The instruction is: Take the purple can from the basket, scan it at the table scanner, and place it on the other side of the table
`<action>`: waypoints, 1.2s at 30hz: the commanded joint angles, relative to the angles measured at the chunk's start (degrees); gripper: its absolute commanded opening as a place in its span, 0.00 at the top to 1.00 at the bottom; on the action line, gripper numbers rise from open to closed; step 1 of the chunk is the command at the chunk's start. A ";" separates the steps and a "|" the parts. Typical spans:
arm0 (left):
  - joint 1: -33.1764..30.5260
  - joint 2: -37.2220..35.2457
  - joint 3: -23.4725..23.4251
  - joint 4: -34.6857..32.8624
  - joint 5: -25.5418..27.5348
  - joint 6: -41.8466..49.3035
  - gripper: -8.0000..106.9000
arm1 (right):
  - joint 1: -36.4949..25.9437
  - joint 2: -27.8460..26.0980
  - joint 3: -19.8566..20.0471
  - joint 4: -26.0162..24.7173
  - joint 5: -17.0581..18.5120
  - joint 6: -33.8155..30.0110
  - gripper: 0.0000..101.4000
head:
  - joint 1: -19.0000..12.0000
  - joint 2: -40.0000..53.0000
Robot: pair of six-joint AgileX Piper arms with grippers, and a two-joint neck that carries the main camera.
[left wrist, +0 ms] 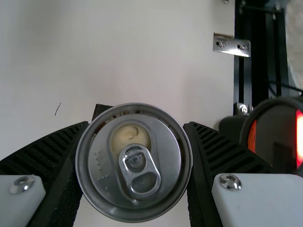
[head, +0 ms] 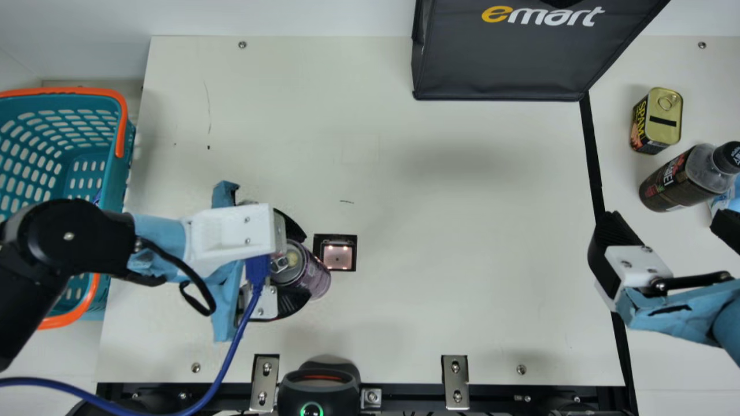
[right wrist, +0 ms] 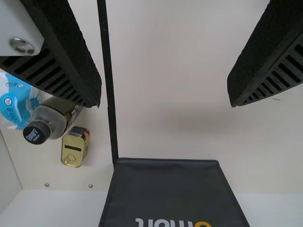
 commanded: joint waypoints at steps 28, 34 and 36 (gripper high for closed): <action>-11.31 4.68 2.49 2.24 -12.60 2.53 0.60 | 0.00 0.00 0.00 0.00 0.01 0.00 0.06 | -1.57 0.09; -11.79 6.03 2.08 2.98 -13.95 1.91 0.43 | 0.00 0.00 0.00 0.00 0.01 0.00 0.06 | -1.57 0.09; -11.76 6.43 1.90 3.34 -14.11 1.74 0.37 | 0.00 0.00 0.00 0.00 0.01 0.00 0.06 | -1.57 0.09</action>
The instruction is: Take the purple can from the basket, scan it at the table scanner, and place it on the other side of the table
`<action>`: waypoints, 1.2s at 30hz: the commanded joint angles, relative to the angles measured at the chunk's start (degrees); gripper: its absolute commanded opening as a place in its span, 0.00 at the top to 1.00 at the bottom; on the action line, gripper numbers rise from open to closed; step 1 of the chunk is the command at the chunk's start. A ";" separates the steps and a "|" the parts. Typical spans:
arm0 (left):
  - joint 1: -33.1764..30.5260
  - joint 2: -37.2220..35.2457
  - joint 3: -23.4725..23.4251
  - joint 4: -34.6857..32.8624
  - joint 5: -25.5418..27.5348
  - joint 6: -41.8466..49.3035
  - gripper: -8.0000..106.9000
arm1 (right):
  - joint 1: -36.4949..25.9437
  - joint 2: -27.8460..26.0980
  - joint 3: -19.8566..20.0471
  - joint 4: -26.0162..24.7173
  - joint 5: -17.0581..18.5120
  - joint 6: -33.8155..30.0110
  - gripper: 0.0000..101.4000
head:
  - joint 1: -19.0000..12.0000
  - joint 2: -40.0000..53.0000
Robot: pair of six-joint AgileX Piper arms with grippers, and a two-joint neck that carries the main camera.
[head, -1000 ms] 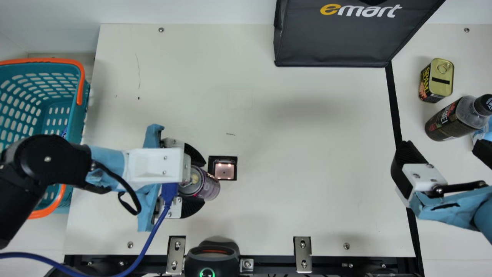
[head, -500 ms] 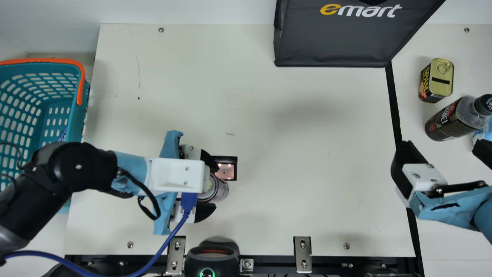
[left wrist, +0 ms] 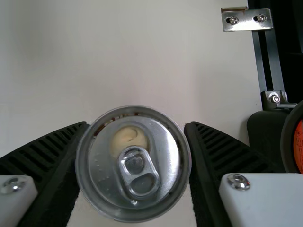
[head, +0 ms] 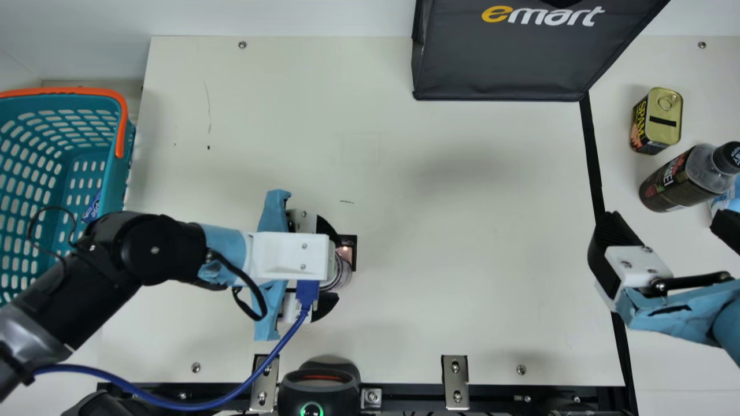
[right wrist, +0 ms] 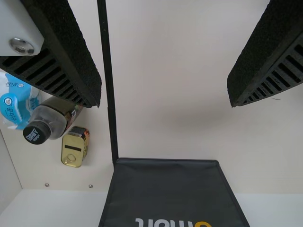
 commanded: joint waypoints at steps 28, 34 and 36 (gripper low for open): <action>6.01 -9.08 -1.75 2.34 5.20 -16.82 0.15 | 0.00 0.00 0.00 0.00 0.00 0.00 0.06 | -1.57 0.18; 5.95 -13.73 -0.98 5.04 4.71 -27.29 0.15 | 0.00 0.00 0.00 0.00 0.00 0.00 0.06 | -1.57 0.18; 5.25 -15.12 -0.62 6.34 4.12 -31.35 0.15 | 0.00 0.00 0.00 0.00 0.00 0.00 0.06 | -1.57 0.18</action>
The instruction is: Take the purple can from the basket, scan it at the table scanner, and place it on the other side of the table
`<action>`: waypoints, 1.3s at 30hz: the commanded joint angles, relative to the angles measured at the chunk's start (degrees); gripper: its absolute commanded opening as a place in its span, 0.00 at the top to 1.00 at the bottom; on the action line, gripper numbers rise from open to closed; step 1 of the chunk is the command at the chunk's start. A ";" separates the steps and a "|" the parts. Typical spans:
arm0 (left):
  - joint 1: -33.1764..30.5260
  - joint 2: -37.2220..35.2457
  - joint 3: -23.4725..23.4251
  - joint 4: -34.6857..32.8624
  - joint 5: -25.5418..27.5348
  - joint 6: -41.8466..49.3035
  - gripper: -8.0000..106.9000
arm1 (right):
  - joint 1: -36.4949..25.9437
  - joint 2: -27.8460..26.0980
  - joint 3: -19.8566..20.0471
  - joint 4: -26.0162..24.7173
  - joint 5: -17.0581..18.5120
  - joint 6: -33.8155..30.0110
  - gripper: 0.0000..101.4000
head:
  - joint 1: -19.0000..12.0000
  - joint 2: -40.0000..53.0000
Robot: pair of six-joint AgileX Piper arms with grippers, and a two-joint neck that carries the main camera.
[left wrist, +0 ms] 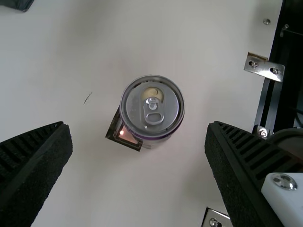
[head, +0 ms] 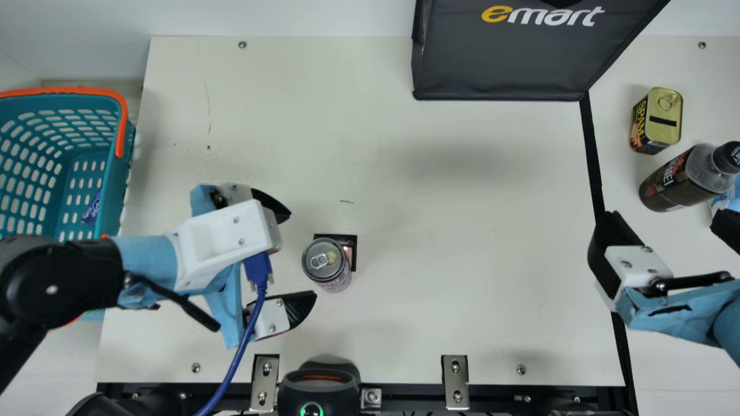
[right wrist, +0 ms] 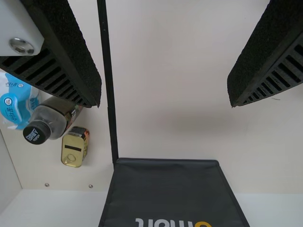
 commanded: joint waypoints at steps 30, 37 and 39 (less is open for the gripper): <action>-25.54 -2.01 2.55 36.37 -12.22 -77.99 0.15 | 0.00 0.00 0.00 0.00 0.00 0.00 0.06 | -1.57 0.09; -32.00 2.06 -0.43 48.02 -10.02 -95.87 0.15 | 0.00 0.00 0.00 0.00 0.00 0.00 0.06 | -1.57 0.09; -33.63 3.10 -1.26 51.62 -8.59 -101.08 0.15 | 0.00 0.00 0.00 0.00 0.00 0.00 0.06 | -1.57 0.09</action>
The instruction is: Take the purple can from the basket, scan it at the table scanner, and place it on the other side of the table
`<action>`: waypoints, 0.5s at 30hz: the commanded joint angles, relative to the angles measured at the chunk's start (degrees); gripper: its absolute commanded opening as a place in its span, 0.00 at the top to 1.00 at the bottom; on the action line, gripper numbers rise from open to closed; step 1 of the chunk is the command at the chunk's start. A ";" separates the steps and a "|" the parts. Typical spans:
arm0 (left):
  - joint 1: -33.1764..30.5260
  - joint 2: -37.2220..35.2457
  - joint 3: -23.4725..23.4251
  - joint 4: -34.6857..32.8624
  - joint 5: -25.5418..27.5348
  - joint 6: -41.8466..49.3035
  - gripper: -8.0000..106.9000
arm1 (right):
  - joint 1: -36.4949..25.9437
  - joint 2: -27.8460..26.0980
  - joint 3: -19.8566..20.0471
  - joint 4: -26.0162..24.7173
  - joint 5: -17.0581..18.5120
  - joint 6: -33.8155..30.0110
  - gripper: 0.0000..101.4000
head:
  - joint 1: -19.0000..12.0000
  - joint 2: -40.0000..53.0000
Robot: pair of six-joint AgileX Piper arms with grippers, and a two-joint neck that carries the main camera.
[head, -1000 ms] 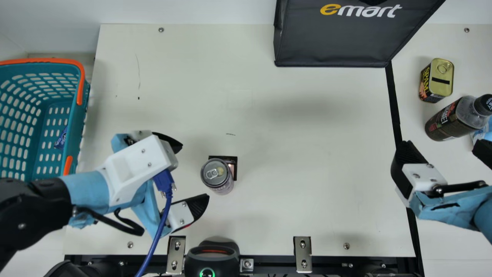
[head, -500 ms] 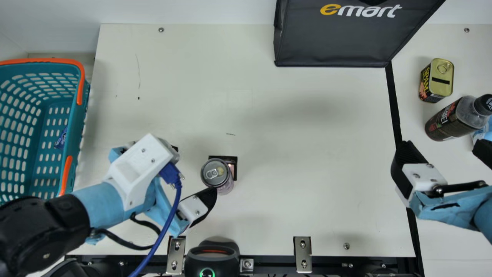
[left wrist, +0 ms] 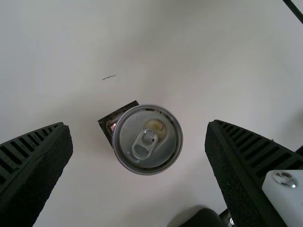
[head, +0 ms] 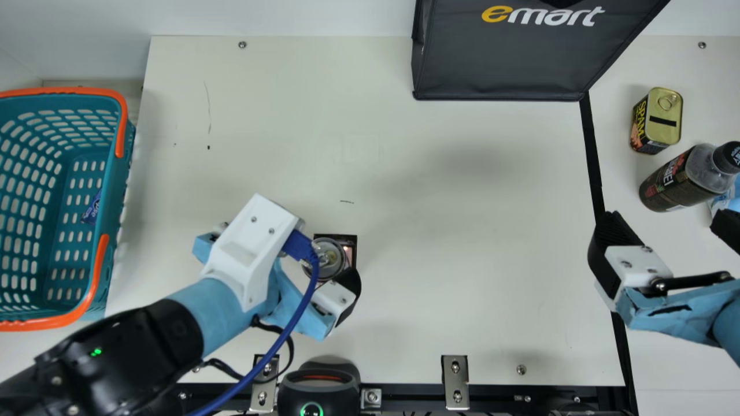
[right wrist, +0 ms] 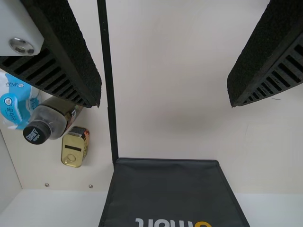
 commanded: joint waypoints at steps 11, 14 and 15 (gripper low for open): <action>-10.38 5.04 -2.70 14.89 9.62 -32.21 0.15 | 0.00 0.00 0.00 0.00 0.00 0.00 0.06 | -1.57 0.09; -12.22 6.08 -3.06 15.42 10.59 -35.77 0.15 | 0.00 0.00 0.00 0.00 0.00 0.00 0.06 | -1.57 0.09; -12.64 6.39 -3.19 15.56 10.84 -36.72 0.15 | 0.00 0.00 0.00 0.00 0.00 0.00 0.06 | -1.57 0.09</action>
